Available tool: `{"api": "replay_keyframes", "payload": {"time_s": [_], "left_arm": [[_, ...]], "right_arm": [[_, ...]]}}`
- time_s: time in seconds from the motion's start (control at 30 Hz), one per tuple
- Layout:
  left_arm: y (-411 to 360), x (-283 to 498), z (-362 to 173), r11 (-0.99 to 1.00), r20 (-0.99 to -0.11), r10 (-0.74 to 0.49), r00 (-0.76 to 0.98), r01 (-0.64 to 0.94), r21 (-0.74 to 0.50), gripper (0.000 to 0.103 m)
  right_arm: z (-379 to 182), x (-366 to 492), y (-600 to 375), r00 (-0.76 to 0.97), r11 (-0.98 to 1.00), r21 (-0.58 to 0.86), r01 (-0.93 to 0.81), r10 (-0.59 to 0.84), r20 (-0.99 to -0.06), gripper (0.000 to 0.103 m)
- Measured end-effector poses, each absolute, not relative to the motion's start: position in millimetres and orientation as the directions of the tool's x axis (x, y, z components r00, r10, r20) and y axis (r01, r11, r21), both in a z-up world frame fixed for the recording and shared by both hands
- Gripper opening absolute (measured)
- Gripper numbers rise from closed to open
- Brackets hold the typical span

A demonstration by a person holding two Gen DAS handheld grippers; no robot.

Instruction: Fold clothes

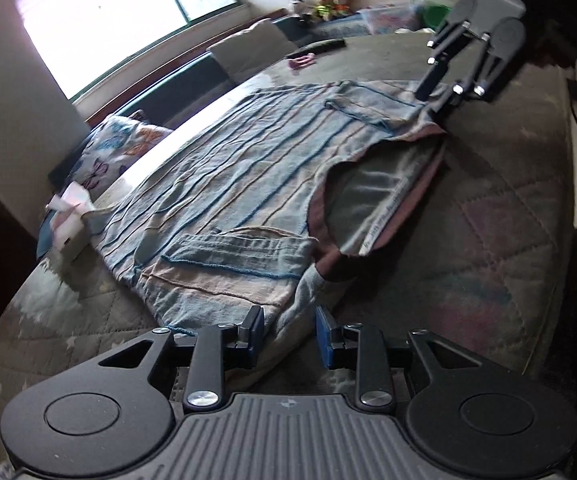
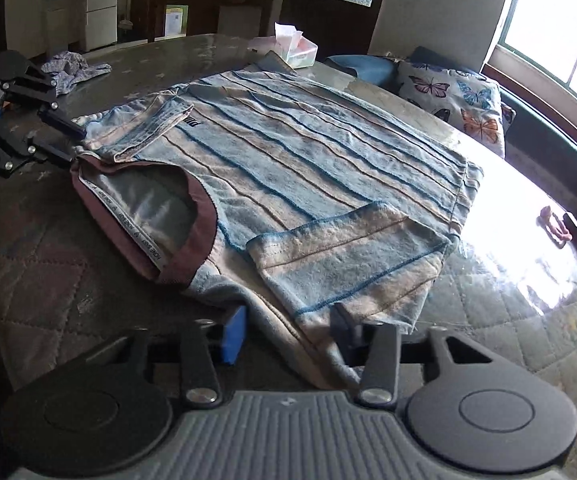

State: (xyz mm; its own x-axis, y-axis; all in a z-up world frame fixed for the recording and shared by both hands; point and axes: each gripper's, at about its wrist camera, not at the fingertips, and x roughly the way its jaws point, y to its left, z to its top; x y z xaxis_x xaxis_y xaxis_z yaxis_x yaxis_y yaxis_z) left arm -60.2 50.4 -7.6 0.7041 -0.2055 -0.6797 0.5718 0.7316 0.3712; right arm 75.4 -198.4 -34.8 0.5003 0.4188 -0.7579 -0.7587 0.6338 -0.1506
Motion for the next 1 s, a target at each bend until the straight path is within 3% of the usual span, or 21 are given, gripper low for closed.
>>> {"api": "replay_keyframes", "payload": {"time_s": [0.33,0.5,0.57,0.7,1.0], "left_arm": [[64,-47,-7,0.704,-0.694,-0.264,0.670,0.626,0.335,0.035],[68,-39,-6,0.724,-0.709,-0.306,0.636,0.639,0.261,0.011],[68,-39,-6,0.733,-0.704,-0.303,0.643,0.629,0.259,0.007],[72,-43,2,0.772,-0.683,-0.307,0.663,0.593,0.228,0.003],[76,-92,38,0.844,-0.611,-0.311,0.728,0.506,0.174,0.002]], "right_arm": [[-35,83,-197,0.501,0.653,-0.129,-0.747,0.424,-0.755,0.015],[-32,82,-196,0.519,0.672,-0.124,-0.730,0.427,-0.741,0.009],[-31,80,-196,0.527,0.680,-0.120,-0.723,0.431,-0.733,0.008],[-25,75,-200,0.551,0.699,-0.113,-0.706,0.443,-0.707,0.006],[9,30,-220,0.580,0.708,-0.088,-0.701,0.493,-0.649,0.005]]}}
